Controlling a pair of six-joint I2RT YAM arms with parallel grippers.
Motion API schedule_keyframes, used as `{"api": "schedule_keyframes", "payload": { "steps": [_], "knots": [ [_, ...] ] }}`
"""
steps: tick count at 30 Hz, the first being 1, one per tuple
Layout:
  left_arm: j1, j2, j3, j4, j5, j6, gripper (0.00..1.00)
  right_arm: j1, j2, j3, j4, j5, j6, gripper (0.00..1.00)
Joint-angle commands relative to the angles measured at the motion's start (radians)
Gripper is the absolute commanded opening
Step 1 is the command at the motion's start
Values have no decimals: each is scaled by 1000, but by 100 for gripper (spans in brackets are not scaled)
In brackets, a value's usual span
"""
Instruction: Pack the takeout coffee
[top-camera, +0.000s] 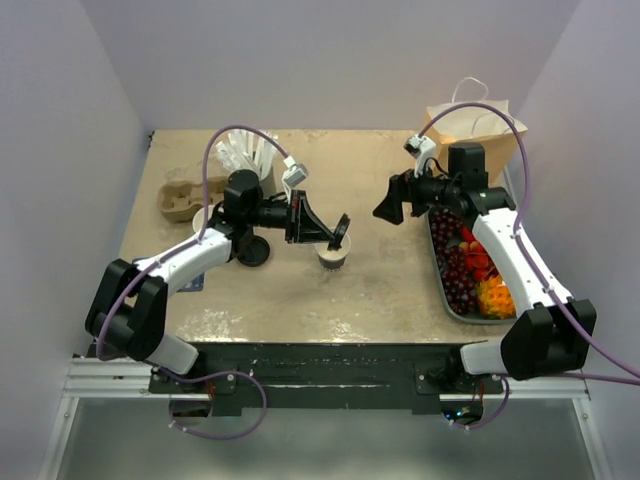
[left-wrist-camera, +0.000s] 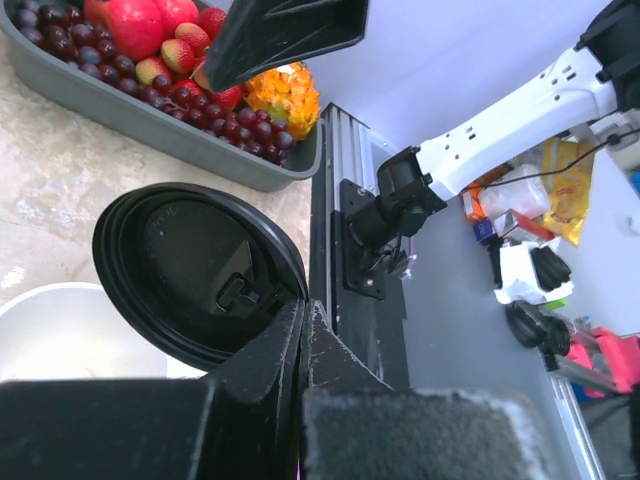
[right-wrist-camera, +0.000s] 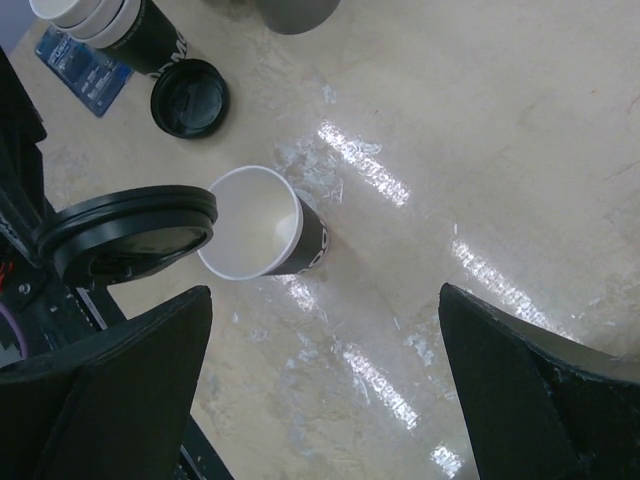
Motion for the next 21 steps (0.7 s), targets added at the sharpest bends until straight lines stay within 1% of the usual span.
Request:
{"api": "schedule_keyframes", "payload": {
  "steps": [1,3,4,5,8,13,14,18,21],
  "knots": [
    [-3,32,-16,182,33,-100,0,7,-46,-13,70,-22,26,99],
    [-5,43,-32,212,28,-120,0,12,-42,-21,83,-20,38,99],
    [-5,52,-42,235,25,-156,0,18,-40,-25,84,-13,40,99],
    [-5,53,-51,272,21,-169,0,22,-37,-29,87,30,42,99],
    [-2,61,-62,248,19,-139,0,50,-29,-41,101,76,42,99],
    [5,82,-103,267,33,-154,0,104,-5,-44,118,70,45,99],
    [3,84,-120,301,32,-161,0,108,-3,-45,125,69,51,99],
    [5,102,-123,327,45,-168,0,115,-5,-64,139,70,68,99],
    [17,121,-129,373,47,-203,0,116,-2,-73,147,70,77,99]
  ]
}}
